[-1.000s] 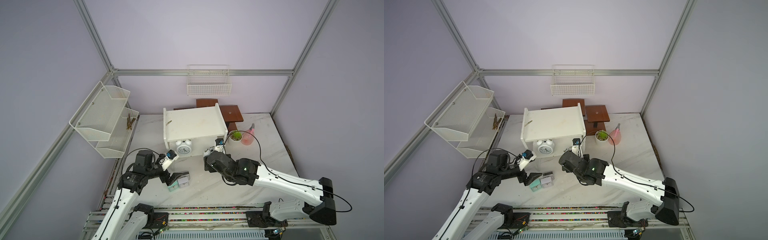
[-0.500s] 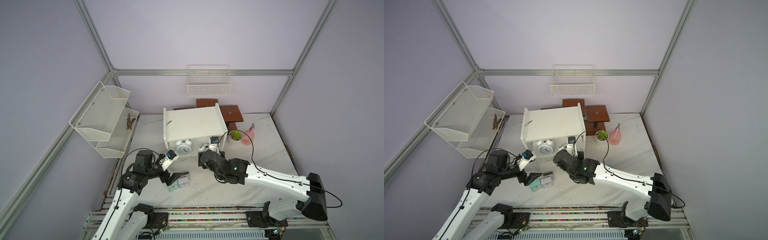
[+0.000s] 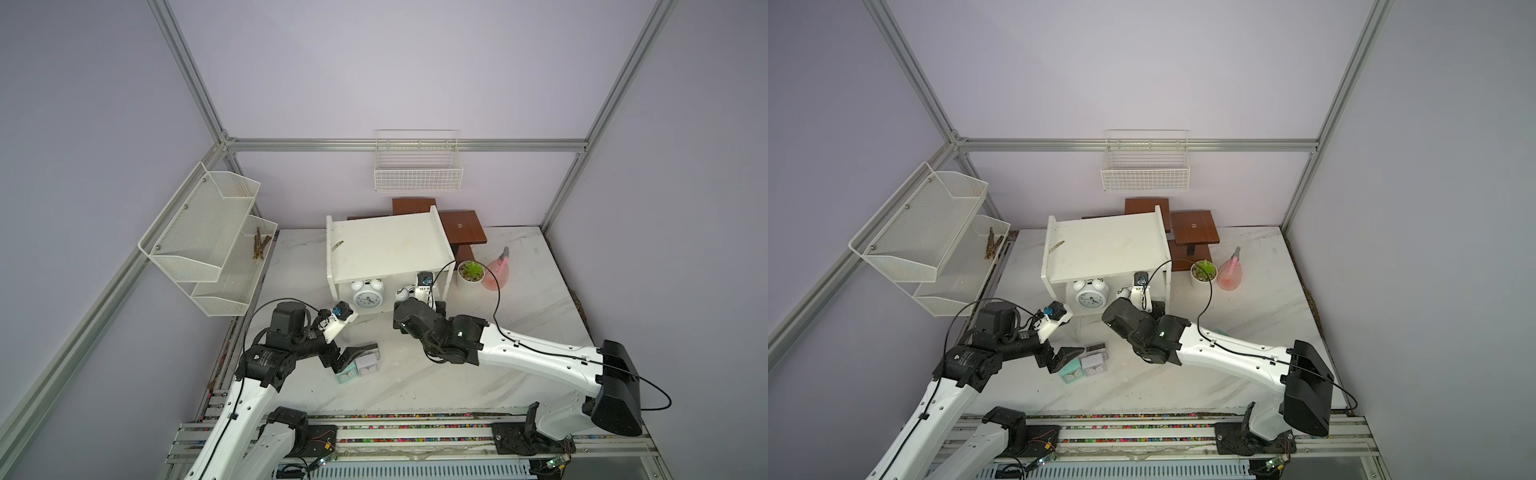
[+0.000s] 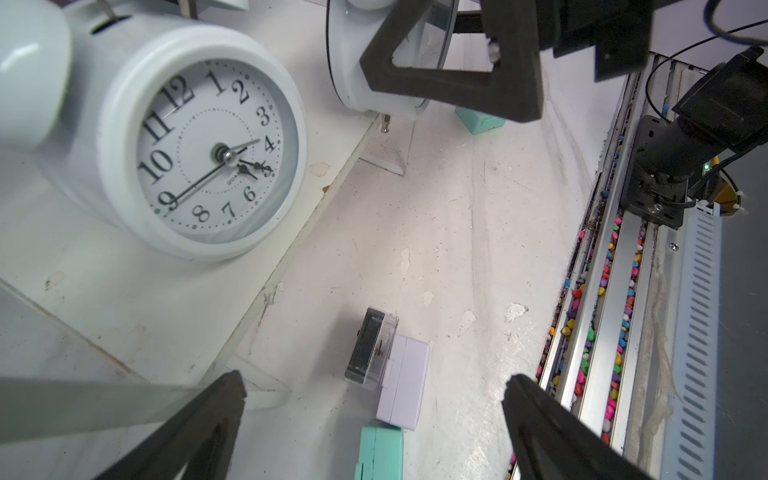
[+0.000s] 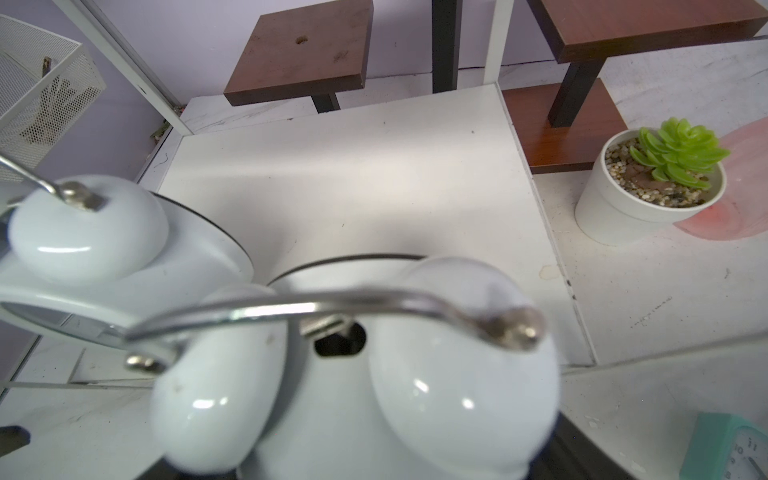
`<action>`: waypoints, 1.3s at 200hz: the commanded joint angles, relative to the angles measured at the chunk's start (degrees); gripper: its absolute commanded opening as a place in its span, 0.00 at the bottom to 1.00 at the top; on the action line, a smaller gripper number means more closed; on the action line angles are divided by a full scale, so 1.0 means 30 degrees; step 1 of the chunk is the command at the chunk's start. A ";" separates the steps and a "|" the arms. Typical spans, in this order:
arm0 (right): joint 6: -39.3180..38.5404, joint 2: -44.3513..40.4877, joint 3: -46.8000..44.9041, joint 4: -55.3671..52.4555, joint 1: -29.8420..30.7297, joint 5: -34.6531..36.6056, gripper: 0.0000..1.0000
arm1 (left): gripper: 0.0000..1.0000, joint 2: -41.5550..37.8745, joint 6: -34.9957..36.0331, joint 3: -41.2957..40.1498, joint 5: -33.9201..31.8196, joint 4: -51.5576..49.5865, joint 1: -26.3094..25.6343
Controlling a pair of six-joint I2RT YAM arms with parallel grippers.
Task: Place the alarm clocks on the shelf by style
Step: Place the alarm on the shelf.
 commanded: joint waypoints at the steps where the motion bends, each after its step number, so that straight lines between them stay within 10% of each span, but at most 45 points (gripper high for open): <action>1: -0.0281 -0.0124 0.0418 0.2102 -0.0280 0.0793 0.49 | 1.00 -0.0192 -0.0246 0.0015 0.0277 0.0406 -0.0054; 260: 0.0380 0.1516 -0.1050 0.5301 -0.0485 0.2223 0.59 | 1.00 -0.0284 -0.0144 -0.0202 0.0481 0.0252 -0.0052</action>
